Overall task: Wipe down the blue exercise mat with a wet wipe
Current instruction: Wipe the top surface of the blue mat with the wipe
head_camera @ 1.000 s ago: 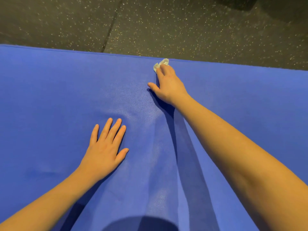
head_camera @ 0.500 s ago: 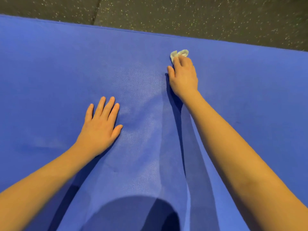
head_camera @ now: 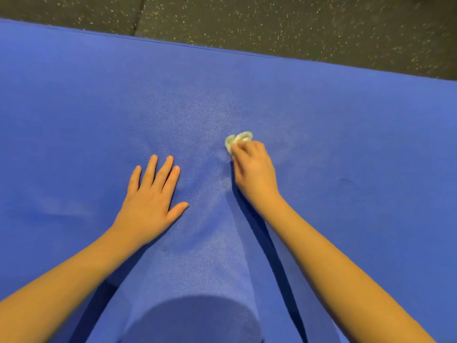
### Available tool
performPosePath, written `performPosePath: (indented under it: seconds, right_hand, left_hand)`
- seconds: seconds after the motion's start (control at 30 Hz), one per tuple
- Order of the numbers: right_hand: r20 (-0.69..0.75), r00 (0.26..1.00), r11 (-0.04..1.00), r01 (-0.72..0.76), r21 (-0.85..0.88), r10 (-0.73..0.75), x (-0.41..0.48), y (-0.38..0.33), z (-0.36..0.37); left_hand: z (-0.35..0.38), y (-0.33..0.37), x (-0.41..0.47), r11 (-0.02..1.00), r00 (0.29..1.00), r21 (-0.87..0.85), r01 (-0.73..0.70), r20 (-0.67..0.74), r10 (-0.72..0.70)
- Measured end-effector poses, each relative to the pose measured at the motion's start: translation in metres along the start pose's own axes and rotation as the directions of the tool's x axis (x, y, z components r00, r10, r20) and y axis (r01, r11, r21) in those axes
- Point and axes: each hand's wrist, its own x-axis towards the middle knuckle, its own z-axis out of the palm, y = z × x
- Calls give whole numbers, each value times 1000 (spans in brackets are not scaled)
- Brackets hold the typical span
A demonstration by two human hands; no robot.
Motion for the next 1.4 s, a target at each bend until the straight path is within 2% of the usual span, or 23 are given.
performPosePath:
  seconds: [0.07,0.1,0.2,0.27,0.37,0.43,0.5,0.57,0.6,0.67,0.77,0.8,0.87,0.93,0.97,1.0,1.07,1.17,1.23,1.33,1.4]
  right_hand:
    - [-14,994,994,106,12,-106,-11,6,-8]
    - [-60,996,997,72,26,-70,-11,13,-12]
    - [-194,962,977,-173,122,194,-9,28,-11]
    - [-196,950,965,-216,148,243,-14,12,-5]
    - [-21,998,983,-57,172,62,-34,-19,-5]
    - [85,996,987,-35,154,22,-39,-18,-14]
    - [15,991,986,-133,101,132,-36,-7,-18]
    - [-83,949,950,-297,101,305,-34,0,-18]
    - [-111,933,938,-331,106,342,-34,-3,-17]
    - [-87,959,961,-263,90,270,-43,-21,-12]
    - [80,996,997,23,70,-29,-66,-37,-12]
    - [94,994,997,57,57,-62,-69,-32,-17]
    - [10,999,999,-48,12,48,-68,-13,-23]
    - [-127,961,969,-247,19,247,-71,0,-25]
    - [-151,945,957,-286,48,290,-76,-1,-25]
    - [-142,952,961,-263,81,273,-84,-7,-23]
    - [-25,990,983,-135,123,139,-107,-26,-21]
    - [117,993,992,2,123,-17,-130,-34,-32]
    - [78,995,990,-75,117,66,-132,-22,-37]
    - [-26,954,946,-292,139,298,-133,-16,-34]
    - [-6,949,936,-310,170,315,-142,-33,-35]
  left_hand:
    - [-2,1,1,1000,1000,0,2,0,-2]
    - [-3,1,1,1000,1000,1,6,3,-6]
    - [-6,4,-4,1000,1000,-4,17,17,-16]
    - [-4,10,-13,1000,1000,-10,8,17,-8]
    - [1,19,-27,1000,1000,-13,5,10,-5]
    - [2,21,-30,1000,1000,-6,12,15,-11]
    - [0,19,-30,1000,1000,-1,14,26,-14]
    - [-2,19,-30,1000,999,4,21,41,-21]
    - [-2,19,-31,1000,998,5,27,49,-27]
    - [-3,22,-35,999,997,4,35,63,-35]
    - [-2,28,-44,999,997,-1,32,72,-32]
    - [-1,30,-47,1000,997,-7,31,75,-30]
    - [0,33,-53,999,997,-26,31,76,-29]
    - [1,37,-60,998,995,-49,39,89,-34]
    - [1,40,-62,997,996,-62,45,82,-40]
    - [2,42,-65,996,996,-76,54,75,-48]
    - [1,48,-70,992,994,-99,75,86,-67]
    - [2,54,-77,989,991,-111,103,99,-92]
    - [2,58,-82,989,989,-104,103,118,-91]
    - [4,60,-88,990,987,-100,99,139,-84]
    - [4,62,-93,989,988,-110,95,132,-80]
